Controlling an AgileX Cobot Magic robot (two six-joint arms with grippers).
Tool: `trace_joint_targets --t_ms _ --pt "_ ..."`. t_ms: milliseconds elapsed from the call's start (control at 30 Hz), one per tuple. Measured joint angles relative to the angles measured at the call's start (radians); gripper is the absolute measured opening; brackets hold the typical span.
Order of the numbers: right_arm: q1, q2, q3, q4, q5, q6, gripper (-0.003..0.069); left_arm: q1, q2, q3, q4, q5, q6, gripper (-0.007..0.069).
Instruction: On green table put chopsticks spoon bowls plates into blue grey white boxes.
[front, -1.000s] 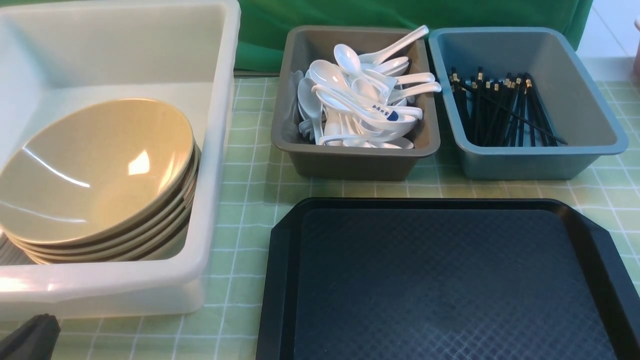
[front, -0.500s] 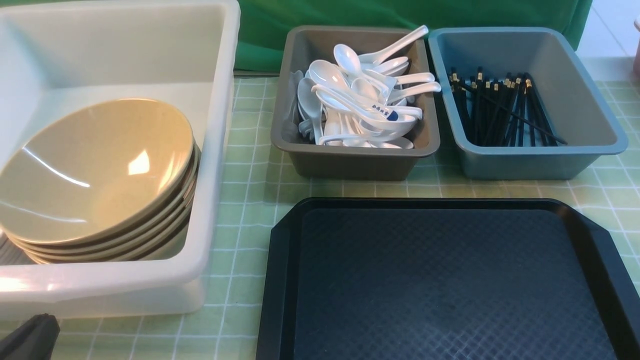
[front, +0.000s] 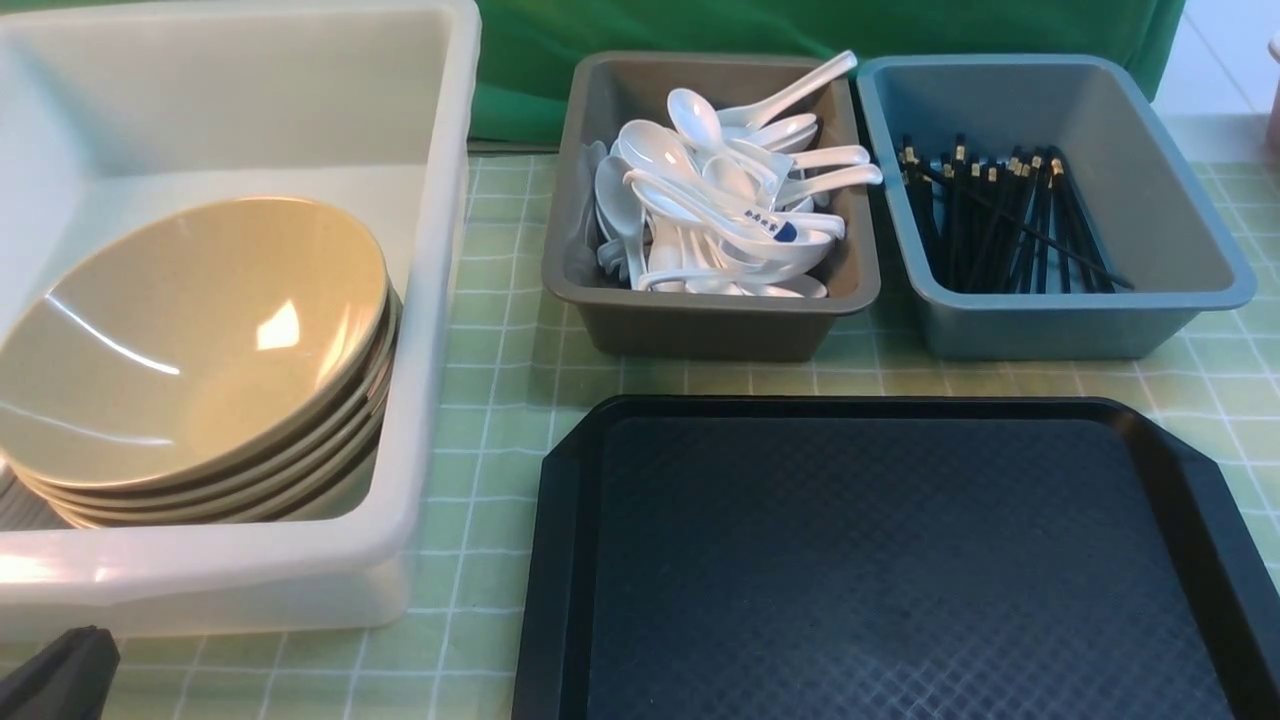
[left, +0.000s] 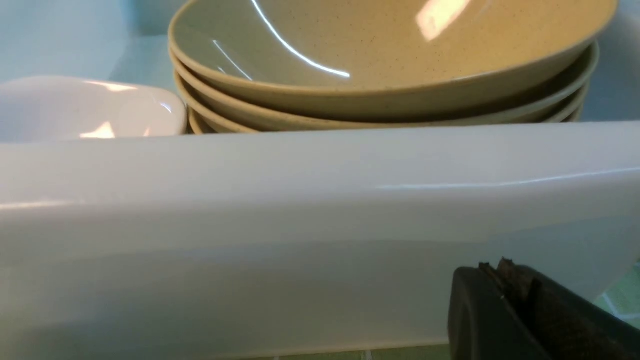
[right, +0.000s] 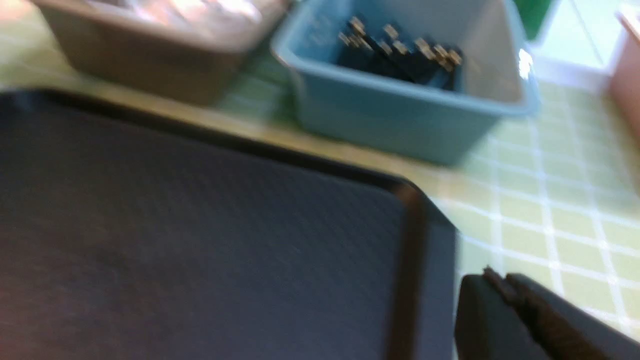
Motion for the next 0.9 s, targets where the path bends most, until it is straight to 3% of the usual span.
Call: trace_joint_targets --t_ms 67,167,567,900 --pt "-0.002 -0.031 0.034 -0.122 -0.001 0.12 0.0048 0.0 0.0 0.0 0.0 0.0 0.0 -0.0002" --pt "-0.003 -0.079 0.084 -0.187 -0.002 0.173 0.0048 0.0 0.0 0.0 0.0 0.0 0.0 -0.0002" --pt "-0.142 -0.107 0.226 -0.2 -0.095 0.196 0.0048 0.0 0.0 0.0 0.0 -0.001 0.0 -0.0002" --pt "-0.151 -0.107 0.238 -0.2 -0.155 0.199 0.0048 0.0 0.0 0.0 0.0 -0.001 -0.003 -0.0002"
